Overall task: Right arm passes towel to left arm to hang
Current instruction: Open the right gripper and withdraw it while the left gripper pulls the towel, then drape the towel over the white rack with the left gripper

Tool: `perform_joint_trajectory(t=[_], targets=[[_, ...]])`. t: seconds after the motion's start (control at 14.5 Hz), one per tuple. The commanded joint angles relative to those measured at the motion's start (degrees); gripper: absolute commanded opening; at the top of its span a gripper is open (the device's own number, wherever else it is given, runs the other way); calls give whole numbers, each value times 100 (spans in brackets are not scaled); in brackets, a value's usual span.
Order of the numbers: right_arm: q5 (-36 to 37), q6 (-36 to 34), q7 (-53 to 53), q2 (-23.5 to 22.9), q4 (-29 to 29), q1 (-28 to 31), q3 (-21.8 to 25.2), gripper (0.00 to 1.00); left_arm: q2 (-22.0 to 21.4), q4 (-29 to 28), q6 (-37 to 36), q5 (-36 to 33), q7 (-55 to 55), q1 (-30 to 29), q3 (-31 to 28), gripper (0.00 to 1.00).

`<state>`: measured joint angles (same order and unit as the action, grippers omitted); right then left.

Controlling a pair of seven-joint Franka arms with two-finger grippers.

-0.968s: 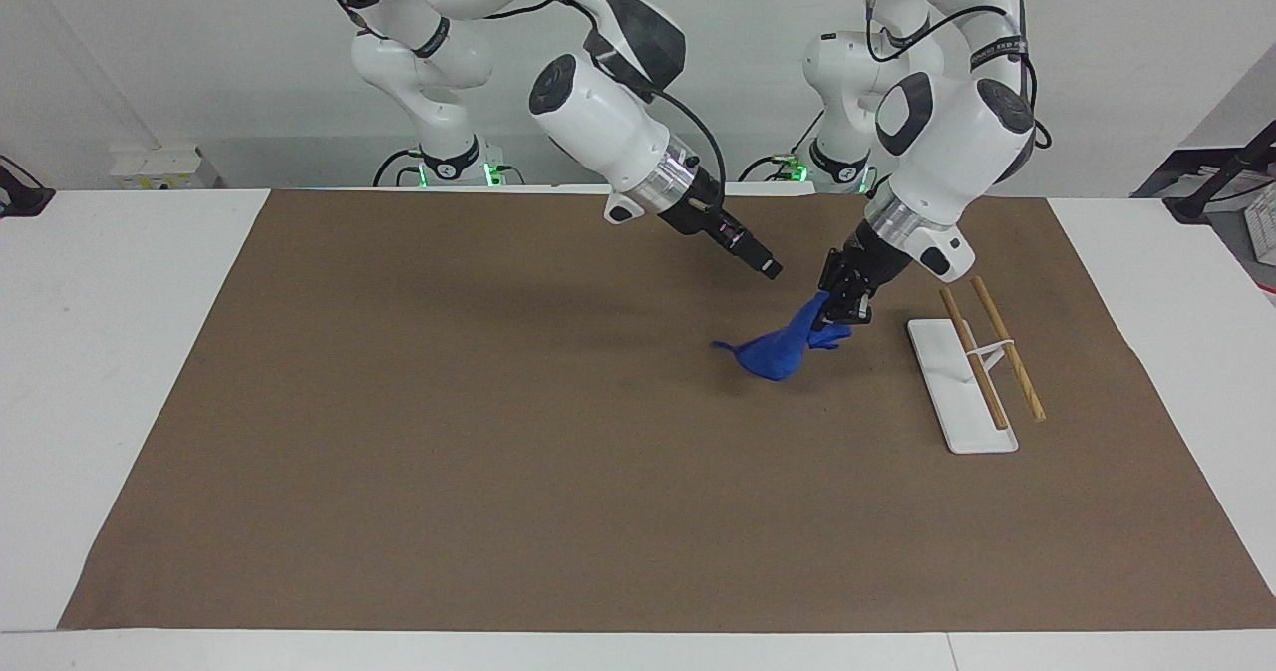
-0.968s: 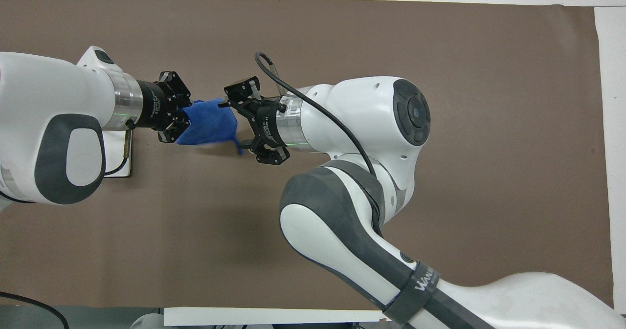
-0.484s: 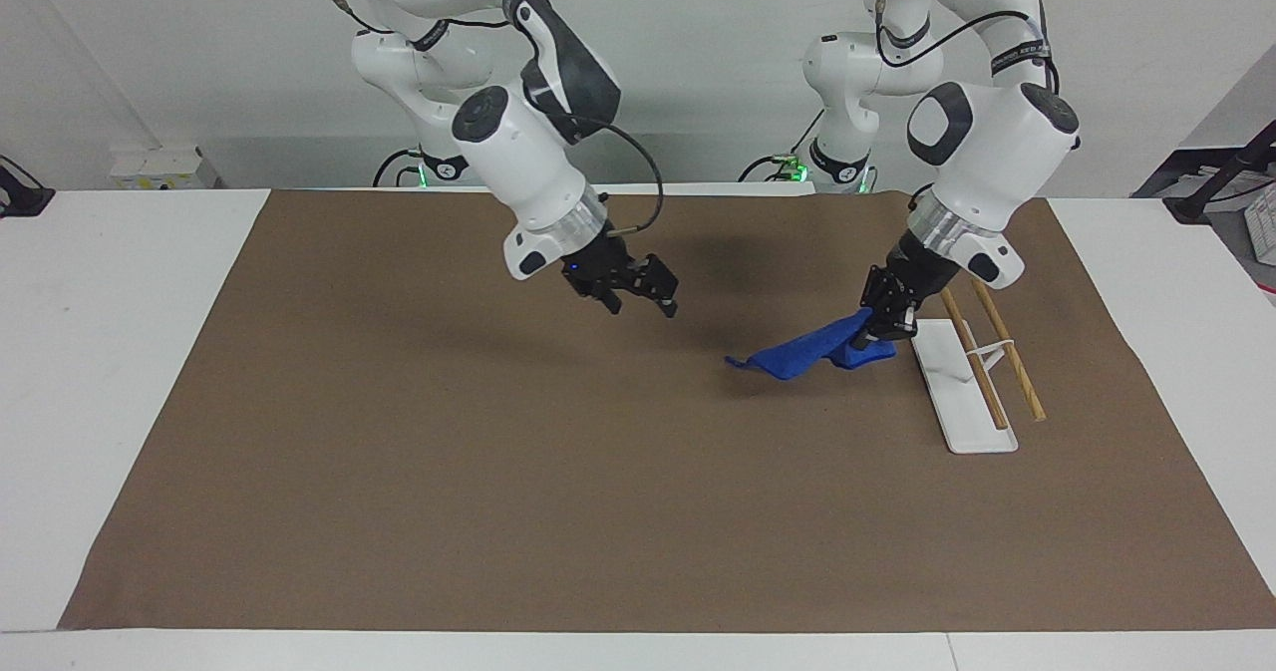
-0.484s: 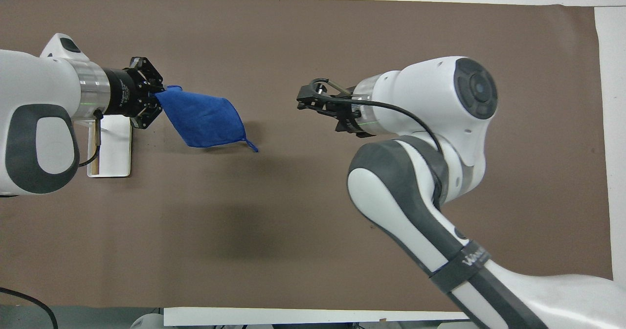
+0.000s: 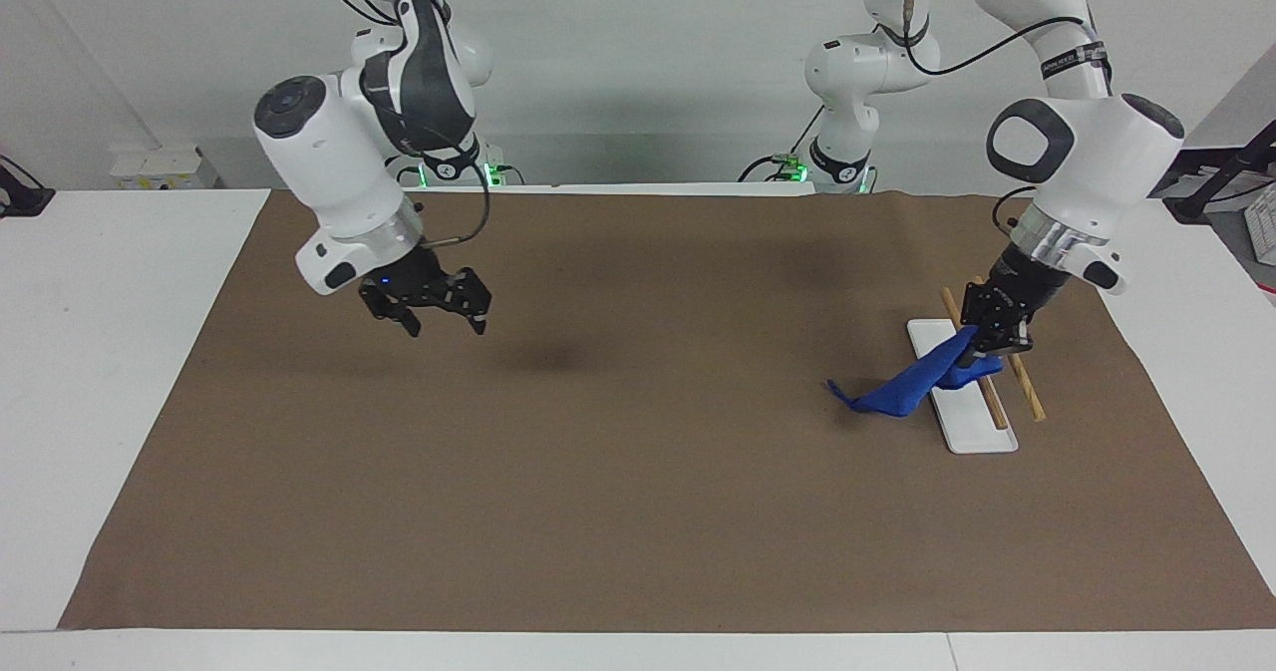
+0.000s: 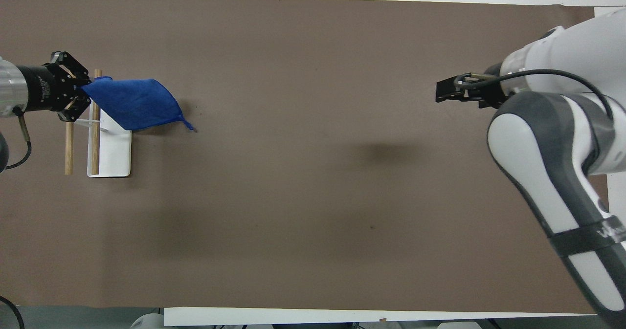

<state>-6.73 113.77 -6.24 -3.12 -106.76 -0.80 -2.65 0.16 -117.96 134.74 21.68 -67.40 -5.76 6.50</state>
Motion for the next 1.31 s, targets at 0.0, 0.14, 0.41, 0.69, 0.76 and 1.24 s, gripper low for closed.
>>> perform_joint_trajectory(t=[0.0, 0.14, 0.41, 0.69, 0.76, 1.24], targets=[[260, -424, 805, 241, 102, -166, 623, 100, 79, -8, 516, 12, 506, -232, 44, 1], [277, -784, 1256, 250, 365, -166, 836, 100, 98, 27, 589, 12, 1025, -399, 35, 1], [848, -1155, 1187, 303, 700, -158, 907, 100, 308, 456, 606, 3, 1860, -470, 26, 2], [858, -1251, 915, 277, 700, -158, 863, 100, 326, 607, 597, 3, 2441, -540, 18, 2], [858, -1269, 844, 277, 700, -158, 854, 100, 326, 599, 606, -15, 2529, -575, 18, 2], [840, -1349, 791, 285, 691, -149, 845, 100, 300, 563, 598, -715, 2979, -787, 18, 2]])
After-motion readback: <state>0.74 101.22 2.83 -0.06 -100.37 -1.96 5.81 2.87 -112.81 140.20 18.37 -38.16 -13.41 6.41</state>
